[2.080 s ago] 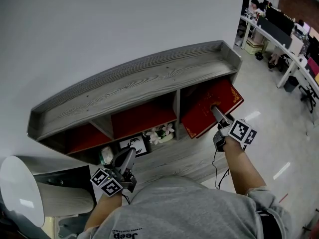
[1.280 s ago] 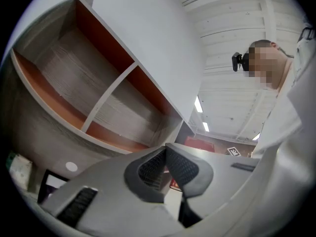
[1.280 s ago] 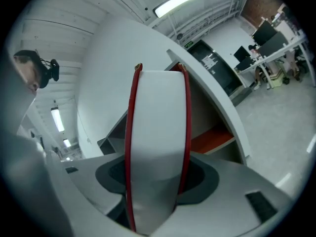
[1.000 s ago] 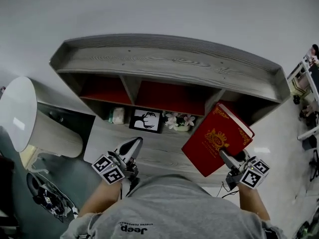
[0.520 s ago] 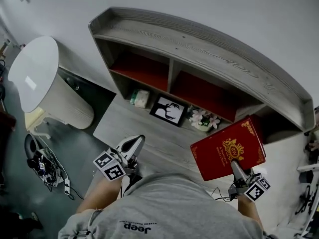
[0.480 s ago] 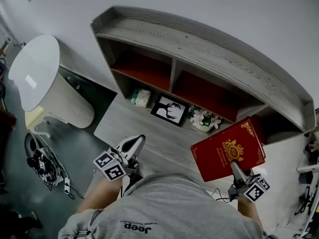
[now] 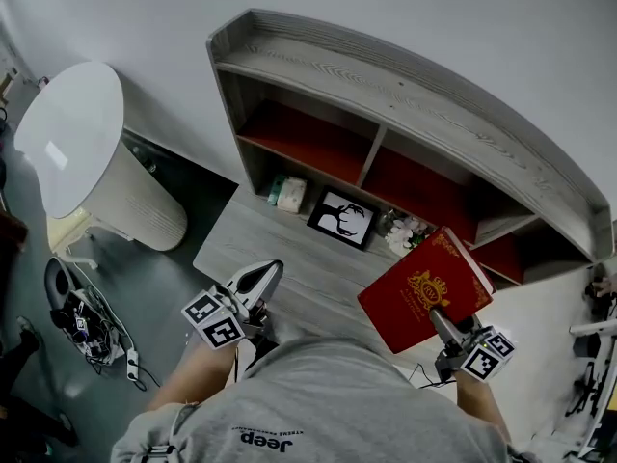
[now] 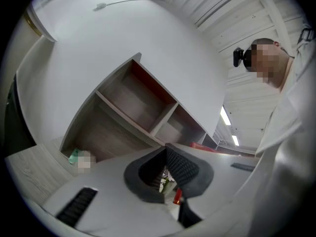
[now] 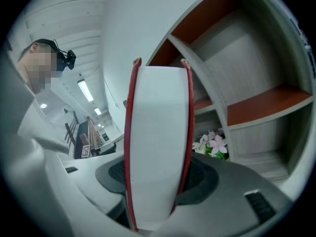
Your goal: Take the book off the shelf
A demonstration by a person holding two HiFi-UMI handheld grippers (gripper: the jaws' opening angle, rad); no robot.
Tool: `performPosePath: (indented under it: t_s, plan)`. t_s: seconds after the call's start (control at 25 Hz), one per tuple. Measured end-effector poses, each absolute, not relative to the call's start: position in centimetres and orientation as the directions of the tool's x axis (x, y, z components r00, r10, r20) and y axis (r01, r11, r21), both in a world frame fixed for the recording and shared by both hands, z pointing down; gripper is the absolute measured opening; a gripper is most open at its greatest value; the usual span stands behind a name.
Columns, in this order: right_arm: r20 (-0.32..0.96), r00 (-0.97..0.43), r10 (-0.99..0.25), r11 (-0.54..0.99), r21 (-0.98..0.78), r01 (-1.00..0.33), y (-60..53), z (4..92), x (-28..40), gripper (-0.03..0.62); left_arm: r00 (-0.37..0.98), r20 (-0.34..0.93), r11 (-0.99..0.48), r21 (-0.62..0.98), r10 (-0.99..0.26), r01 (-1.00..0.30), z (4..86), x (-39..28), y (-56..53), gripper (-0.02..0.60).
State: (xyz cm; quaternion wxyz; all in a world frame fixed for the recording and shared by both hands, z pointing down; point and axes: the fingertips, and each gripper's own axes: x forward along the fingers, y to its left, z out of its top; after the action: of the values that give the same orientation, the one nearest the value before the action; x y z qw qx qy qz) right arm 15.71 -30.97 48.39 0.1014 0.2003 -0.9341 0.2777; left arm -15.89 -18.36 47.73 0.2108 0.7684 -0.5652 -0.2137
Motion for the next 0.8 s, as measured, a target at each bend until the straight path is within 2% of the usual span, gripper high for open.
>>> performPosePath:
  t_s: [0.36, 0.6, 0.8]
  plan:
    - [0.349, -0.932, -0.093, 0.859, -0.446, -0.252, -29.0, 49.5, 3.4, 0.247, 0.167, -0.084, -0.185, 0.566, -0.982, -0.803, 48.5, -22.4, -14.2, 0.028]
    - [0.390, -0.914, 0.110, 0.892, -0.444, -0.082, -27.2, 50.3, -5.3, 0.247, 0.031, -0.076, -0.069, 0.570, -0.997, -0.819, 49.2, -26.0, -9.8, 0.028]
    - [0.434, -0.847, 0.308, 0.870, -0.489, 0.066, -25.5, 53.7, -12.3, 0.247, -0.100, -0.052, 0.052, 0.581, -0.994, -0.812, 51.2, -28.7, -6.3, 0.028]
